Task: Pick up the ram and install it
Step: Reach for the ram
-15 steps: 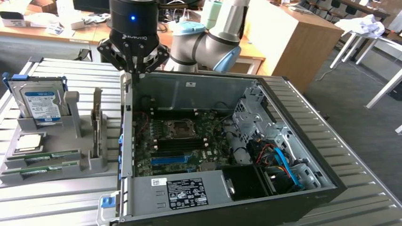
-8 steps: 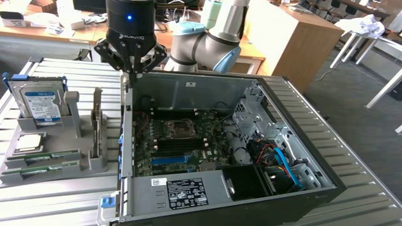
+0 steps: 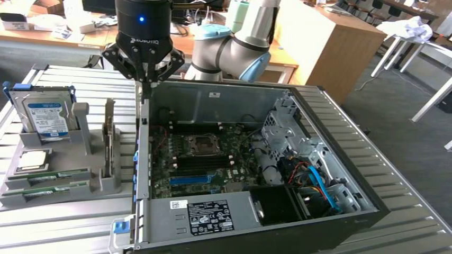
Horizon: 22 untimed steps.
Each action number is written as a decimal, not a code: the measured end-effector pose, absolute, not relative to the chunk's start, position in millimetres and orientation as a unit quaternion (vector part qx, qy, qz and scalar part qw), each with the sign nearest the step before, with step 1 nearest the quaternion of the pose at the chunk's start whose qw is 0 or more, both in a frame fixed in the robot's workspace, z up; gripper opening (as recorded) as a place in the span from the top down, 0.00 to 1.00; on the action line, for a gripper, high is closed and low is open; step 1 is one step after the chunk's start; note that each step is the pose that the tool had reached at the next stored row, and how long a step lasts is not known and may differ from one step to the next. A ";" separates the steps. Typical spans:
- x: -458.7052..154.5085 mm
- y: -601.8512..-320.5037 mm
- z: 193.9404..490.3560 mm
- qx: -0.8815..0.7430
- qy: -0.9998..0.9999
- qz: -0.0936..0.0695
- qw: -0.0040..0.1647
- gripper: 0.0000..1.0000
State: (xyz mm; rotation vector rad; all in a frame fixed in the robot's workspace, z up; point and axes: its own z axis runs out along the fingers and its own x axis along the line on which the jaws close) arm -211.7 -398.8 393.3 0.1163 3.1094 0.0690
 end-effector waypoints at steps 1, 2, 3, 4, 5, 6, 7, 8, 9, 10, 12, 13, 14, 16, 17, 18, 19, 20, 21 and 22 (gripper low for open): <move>-212.3 -398.8 393.3 0.037 0.999 0.022 0.015 0.90; -213.0 -398.8 393.3 0.037 0.999 0.022 0.015 0.90; -213.6 -398.9 393.3 0.037 0.999 0.022 0.015 0.90; -214.2 -398.8 393.3 0.037 0.999 0.022 0.015 0.90; -215.0 -398.9 393.3 0.037 0.999 0.022 0.015 0.90; -215.8 -398.8 393.3 0.037 0.999 0.022 0.015 0.90; -216.7 -398.9 393.3 0.037 0.999 0.022 0.015 0.90; -217.8 -398.8 393.3 0.037 0.999 0.022 0.015 0.90; -219.0 -398.9 393.3 0.037 0.999 0.022 0.015 0.90; -220.2 -398.9 393.3 0.037 0.999 0.022 0.015 0.90; -222.9 -398.9 393.3 0.037 0.999 0.022 0.015 0.90; -224.4 -398.9 393.3 0.037 0.999 0.022 0.015 0.90; -225.8 -398.9 393.3 0.037 0.999 0.022 0.015 0.90; -228.2 -398.9 393.3 0.037 0.999 0.022 0.015 0.90; -229.3 -398.9 393.3 0.037 0.999 0.022 0.015 0.90; -230.5 -398.8 393.3 0.037 0.999 0.022 0.015 0.90; -231.6 -398.9 393.3 0.037 0.999 0.022 0.015 0.90; -232.6 -398.8 393.3 0.037 0.999 0.022 0.015 0.90; -233.7 -398.8 393.3 0.037 0.999 0.022 0.015 0.90; -234.7 -398.8 393.3 0.037 0.999 0.022 0.015 0.90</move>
